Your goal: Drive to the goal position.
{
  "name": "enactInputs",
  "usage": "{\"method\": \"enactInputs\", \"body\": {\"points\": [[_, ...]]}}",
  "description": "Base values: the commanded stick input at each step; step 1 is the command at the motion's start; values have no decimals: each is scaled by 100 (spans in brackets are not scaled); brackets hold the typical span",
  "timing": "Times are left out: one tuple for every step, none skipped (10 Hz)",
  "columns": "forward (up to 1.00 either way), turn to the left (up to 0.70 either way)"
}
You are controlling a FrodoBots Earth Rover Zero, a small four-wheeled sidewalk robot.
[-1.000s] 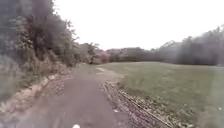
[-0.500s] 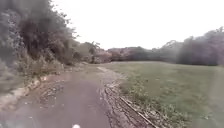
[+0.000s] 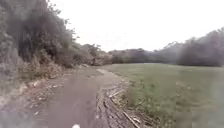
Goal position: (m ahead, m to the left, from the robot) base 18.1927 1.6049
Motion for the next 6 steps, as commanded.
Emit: {"method": "enactInputs", "body": {"points": [[75, 0], [100, 0], [100, 0], [100, 0], [100, 0], [97, 0]]}}
